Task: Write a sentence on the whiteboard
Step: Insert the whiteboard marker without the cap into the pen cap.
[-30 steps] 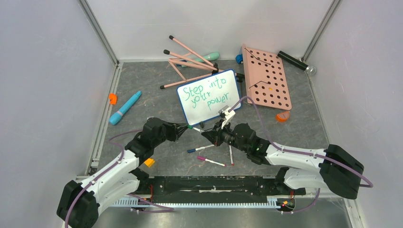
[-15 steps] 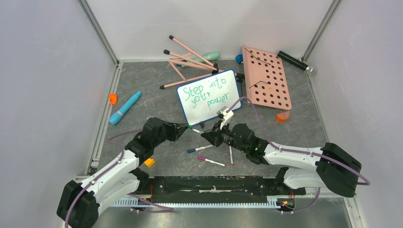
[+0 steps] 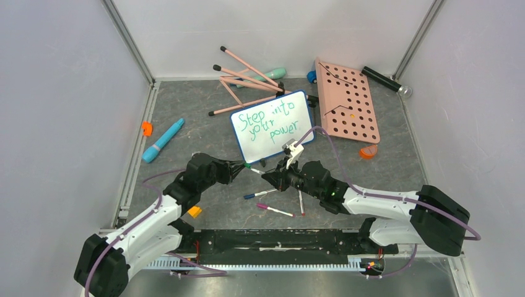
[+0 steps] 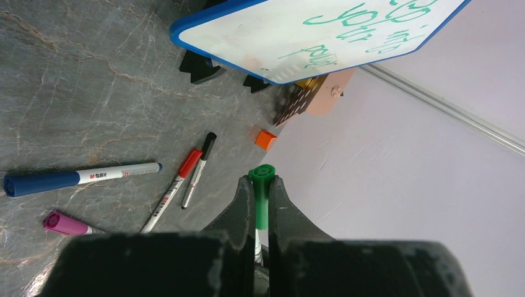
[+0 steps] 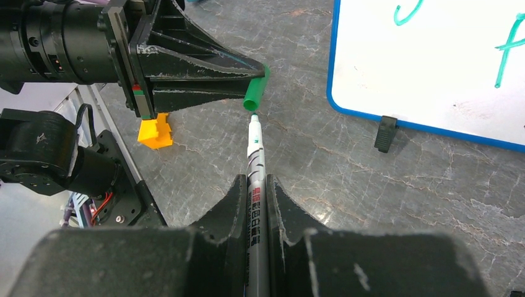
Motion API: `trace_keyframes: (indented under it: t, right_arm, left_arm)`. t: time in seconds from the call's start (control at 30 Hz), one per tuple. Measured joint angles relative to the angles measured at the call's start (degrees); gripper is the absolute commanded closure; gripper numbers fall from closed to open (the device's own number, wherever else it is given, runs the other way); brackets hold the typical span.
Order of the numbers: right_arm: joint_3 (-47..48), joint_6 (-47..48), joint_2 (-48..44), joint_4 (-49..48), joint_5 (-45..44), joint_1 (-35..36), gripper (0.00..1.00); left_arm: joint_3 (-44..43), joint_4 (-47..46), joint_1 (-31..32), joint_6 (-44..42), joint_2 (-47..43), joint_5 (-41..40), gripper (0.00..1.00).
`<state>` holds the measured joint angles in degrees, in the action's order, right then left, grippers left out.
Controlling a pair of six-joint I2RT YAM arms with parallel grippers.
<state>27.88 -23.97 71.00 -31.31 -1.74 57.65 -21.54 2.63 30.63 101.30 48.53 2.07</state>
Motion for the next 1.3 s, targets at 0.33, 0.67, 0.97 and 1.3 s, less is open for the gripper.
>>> trace_keyframes:
  t: [0.33,0.67,0.97,1.3]
  right_arm:
    - [-2.6,0.0,-1.3,-2.5,0.2,0.0,1.00]
    - [-19.1,4.0,-10.1,-9.9,-0.1,0.0,1.00]
    - [-24.4,6.7,-15.2,-19.7,-0.7,0.0,1.00]
    - [-24.6,4.2,-5.8,-30.9,0.4,0.2,1.00]
  left_arm:
    - [3.2,-4.9,0.0,-0.3,0.9,-0.4,0.98]
    - [19.2,-25.5,0.0,-12.7,-1.4,-5.9,0.98]
    - [20.1,-39.6,0.0,-29.6,-5.0,-6.1,0.98]
    - [20.8,-48.7,0.0,-30.6,1.4,-5.9,0.98]
